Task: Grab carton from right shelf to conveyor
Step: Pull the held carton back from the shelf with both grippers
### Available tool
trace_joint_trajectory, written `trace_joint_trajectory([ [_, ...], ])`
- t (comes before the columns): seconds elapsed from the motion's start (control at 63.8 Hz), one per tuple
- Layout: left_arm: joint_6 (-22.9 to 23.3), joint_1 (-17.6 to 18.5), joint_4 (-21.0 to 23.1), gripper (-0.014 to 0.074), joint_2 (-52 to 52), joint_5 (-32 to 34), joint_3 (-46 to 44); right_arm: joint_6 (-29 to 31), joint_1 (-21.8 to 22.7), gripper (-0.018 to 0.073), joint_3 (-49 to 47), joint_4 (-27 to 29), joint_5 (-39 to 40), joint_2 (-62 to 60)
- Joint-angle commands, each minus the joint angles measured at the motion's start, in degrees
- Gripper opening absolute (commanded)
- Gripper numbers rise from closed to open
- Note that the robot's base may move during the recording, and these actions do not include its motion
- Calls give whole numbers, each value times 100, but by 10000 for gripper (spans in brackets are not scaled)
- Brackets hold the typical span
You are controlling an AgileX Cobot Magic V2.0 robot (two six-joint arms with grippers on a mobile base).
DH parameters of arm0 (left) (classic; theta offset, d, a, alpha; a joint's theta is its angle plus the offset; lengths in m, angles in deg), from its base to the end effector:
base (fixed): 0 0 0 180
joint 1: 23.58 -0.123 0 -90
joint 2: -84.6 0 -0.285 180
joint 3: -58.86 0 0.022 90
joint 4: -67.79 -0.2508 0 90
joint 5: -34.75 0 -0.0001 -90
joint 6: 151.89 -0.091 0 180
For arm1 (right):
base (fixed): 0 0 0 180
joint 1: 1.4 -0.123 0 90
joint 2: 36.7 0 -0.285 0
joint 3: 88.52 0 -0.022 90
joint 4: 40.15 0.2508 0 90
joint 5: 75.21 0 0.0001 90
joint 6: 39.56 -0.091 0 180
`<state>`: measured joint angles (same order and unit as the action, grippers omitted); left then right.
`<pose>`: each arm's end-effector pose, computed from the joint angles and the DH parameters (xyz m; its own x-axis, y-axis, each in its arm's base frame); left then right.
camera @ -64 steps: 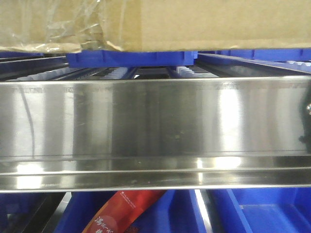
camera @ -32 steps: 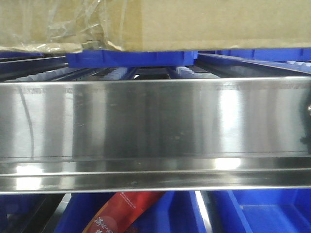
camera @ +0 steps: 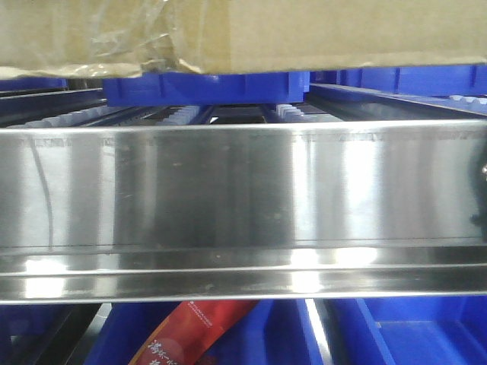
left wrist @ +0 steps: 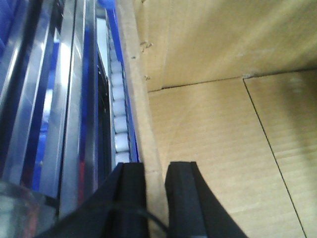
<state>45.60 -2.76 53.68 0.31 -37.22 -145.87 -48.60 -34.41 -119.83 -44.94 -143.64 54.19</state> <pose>0.2351 -0.0668 0.4945 -0.6386 0.0080 -0.7695 0.0391 0.9990 -0.0221 0.2395 0.1472 0.4981 -0.5737 -0.2222 -0.7883 -0.4225 0.9048 0.0525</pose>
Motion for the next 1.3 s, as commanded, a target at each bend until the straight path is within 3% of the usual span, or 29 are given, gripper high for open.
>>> trace_joint_trajectory([
  [0.0, -21, 77, 291, -17, 60, 313, -38, 96, -33, -67, -6, 67, 520, -87],
  [1.285, -21, 77, 291, -17, 60, 313, -38, 96, -33, -67, -6, 67, 621, -87],
])
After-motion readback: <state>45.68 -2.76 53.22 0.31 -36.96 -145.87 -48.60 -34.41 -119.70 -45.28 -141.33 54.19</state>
